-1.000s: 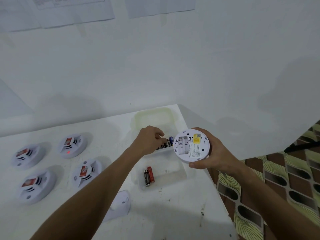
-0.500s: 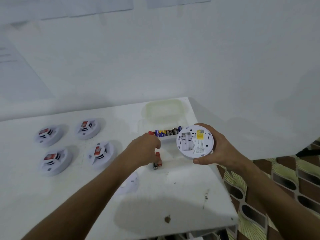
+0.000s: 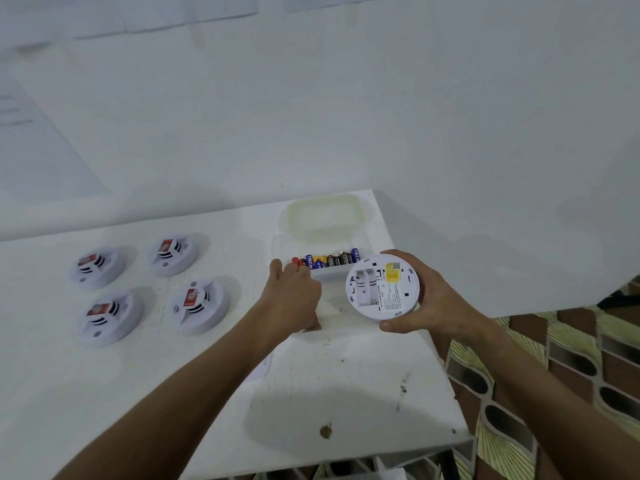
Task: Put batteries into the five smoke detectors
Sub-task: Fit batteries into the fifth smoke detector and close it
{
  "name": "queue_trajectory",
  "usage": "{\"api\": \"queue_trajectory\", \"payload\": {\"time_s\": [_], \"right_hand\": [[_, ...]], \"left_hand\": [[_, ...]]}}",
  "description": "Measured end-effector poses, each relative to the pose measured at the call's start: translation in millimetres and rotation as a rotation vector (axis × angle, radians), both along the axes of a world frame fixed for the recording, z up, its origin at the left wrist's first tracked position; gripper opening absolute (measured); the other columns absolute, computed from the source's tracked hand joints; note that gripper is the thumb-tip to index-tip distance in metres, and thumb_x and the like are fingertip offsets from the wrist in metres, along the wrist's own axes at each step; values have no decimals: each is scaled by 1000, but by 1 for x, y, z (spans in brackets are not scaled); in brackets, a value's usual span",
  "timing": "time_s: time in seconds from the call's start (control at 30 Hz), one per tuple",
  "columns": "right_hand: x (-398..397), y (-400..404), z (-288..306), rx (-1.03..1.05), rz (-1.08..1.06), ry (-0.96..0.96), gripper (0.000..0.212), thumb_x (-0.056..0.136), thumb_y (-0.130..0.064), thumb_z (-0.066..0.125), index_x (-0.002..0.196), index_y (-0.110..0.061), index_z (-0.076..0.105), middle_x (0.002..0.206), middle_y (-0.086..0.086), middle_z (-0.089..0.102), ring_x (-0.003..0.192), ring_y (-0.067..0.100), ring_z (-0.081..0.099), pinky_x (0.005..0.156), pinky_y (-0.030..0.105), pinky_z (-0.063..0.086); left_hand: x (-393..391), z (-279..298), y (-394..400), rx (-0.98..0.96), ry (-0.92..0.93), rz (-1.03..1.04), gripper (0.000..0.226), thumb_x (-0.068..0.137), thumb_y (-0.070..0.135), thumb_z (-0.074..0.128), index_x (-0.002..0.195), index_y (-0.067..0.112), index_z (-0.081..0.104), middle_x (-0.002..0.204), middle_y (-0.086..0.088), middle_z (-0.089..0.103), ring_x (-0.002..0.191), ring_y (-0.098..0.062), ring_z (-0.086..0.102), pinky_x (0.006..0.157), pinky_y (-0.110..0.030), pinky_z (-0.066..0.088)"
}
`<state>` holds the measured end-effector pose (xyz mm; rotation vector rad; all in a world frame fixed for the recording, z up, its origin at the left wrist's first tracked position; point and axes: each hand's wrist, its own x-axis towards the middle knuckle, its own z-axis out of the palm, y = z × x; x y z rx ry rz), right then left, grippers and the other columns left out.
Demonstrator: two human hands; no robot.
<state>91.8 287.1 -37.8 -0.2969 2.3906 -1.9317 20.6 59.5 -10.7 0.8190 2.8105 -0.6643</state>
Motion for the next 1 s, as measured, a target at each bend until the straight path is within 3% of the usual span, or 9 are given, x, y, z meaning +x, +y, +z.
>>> {"api": "queue_trajectory", "payload": {"time_s": [0.13, 0.2, 0.5, 0.63, 0.77, 0.87, 1.0], "right_hand": [[0, 2, -1, -1, 2, -14, 88, 54, -8, 91, 130, -29, 51, 119, -14, 64, 117, 7, 58, 85, 19, 53], [-1, 4, -1, -4, 4, -14, 88, 55, -7, 90, 131, -28, 51, 119, -14, 64, 117, 7, 58, 86, 19, 52], [-4, 7, -1, -4, -5, -14, 88, 54, -9, 90, 130, -27, 51, 120, -14, 64, 117, 7, 58, 85, 19, 53], [-7, 7, 2, -7, 2, -1, 89, 54, -5, 90, 131, -25, 51, 118, -16, 65, 115, 5, 59, 84, 18, 53], [-12, 3, 6, -12, 12, 22, 89, 54, -6, 90, 130, -26, 51, 119, -14, 65, 116, 8, 59, 83, 21, 54], [-16, -4, 10, -1, 14, 56, 86, 55, -7, 91, 129, -27, 51, 116, -16, 65, 114, 11, 61, 83, 21, 54], [-19, -11, 12, -2, 15, 84, 83, 56, -7, 91, 127, -28, 53, 115, -13, 66, 112, 14, 62, 84, 22, 55]], "left_hand": [[2, -2, -2, 57, -53, 22, 24, 86, 36, 66, 99, 15, 62, 96, -3, 39, 89, -19, 32, 92, -42, 29], [2, -3, -4, 117, -78, 27, 26, 85, 36, 67, 99, 15, 61, 99, -3, 41, 90, -18, 33, 88, -40, 29], [-3, 7, -18, 534, -236, 155, 56, 69, 57, 77, 115, 30, 63, 98, 6, 40, 98, -13, 41, 85, -34, 27], [-3, 21, -26, 823, -281, 193, 52, 64, 58, 81, 106, 32, 66, 96, 14, 53, 86, -4, 51, 81, -25, 39], [-1, 47, -22, 1122, -420, 150, 39, 66, 46, 84, 97, 27, 70, 83, 11, 70, 72, 0, 62, 61, -8, 41], [1, 57, -13, 1120, -523, 54, 39, 69, 38, 85, 102, 20, 73, 84, 8, 71, 70, -2, 61, 60, -8, 41], [-2, 54, -10, 1015, -451, -32, 43, 69, 44, 83, 106, 24, 73, 83, 11, 66, 72, -2, 59, 61, -8, 39]]}}
